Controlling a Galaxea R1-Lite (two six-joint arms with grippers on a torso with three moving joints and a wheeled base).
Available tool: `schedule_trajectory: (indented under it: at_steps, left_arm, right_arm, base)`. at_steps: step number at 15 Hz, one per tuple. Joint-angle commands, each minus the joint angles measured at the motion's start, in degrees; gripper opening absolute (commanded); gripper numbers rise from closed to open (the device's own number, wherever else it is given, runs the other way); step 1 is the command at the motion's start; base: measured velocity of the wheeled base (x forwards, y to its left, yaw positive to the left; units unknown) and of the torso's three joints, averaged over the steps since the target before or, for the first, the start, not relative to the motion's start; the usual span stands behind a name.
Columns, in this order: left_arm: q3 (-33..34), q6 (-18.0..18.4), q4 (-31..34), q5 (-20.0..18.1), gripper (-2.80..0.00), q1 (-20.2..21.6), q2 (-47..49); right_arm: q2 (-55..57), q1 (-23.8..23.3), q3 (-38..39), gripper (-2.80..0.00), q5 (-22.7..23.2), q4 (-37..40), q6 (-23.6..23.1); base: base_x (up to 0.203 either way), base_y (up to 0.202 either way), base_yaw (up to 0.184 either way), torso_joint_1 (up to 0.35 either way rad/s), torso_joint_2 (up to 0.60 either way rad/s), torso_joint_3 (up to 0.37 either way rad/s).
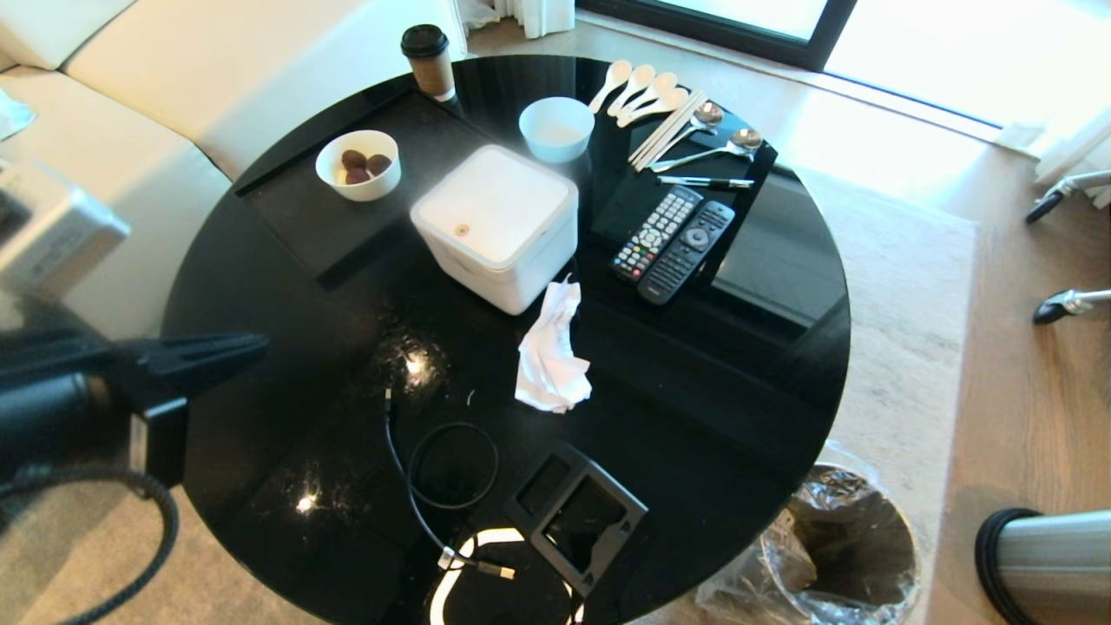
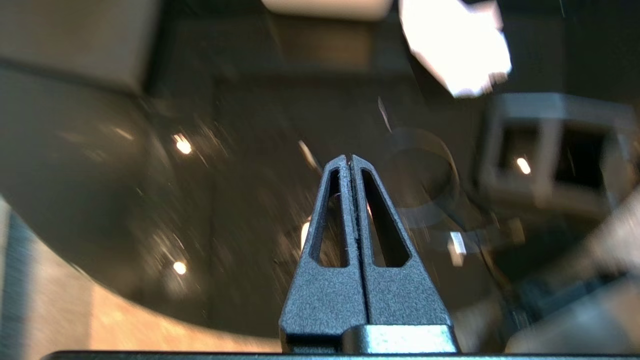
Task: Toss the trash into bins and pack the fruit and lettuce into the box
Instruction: Grab a tissue
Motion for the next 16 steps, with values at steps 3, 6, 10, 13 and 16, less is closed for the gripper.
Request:
schedule_trajectory:
  at_steps: [3, 6, 10, 13, 16]
  left_arm:
    - [15.2, 0.0, 0.0, -3.4, -2.8, 1.3, -14.9]
    - [25.7, 0.1, 0.0, -7.3, -2.8, 8.3, -26.6]
    - [37.5, 0.1, -0.2, -15.2, -2.8, 21.3, -39.8]
    - [42.3, 0.0, -0.3, -15.8, -2.8, 27.6, -47.5]
    - [43.5, -1.8, -1.0, -14.6, -2.8, 28.3, -49.0]
  right_arm:
    - [0.1, 0.0, 0.0, -2.8, 0.0, 0.0, -0.1]
    - [0.1, 0.0, 0.0, -2.8, 0.0, 0.0, -0.1]
    - [0.1, 0.0, 0.0, -2.8, 0.0, 0.0, -0.1]
    - [0.1, 0.0, 0.0, -2.8, 0.0, 0.0, -0.1]
    - [0.1, 0.0, 0.0, -2.8, 0.0, 0.0, -0.1]
  base:
    - [0.0, 0.0, 0.0, 0.0, 0.0, 0.0]
    - [0.0, 0.0, 0.0, 0.0, 0.0, 0.0]
    - [0.0, 0.0, 0.0, 0.0, 0.0, 0.0]
    - [0.0, 0.0, 0.0, 0.0, 0.0, 0.0]
    - [0.0, 0.0, 0.0, 0.0, 0.0, 0.0]
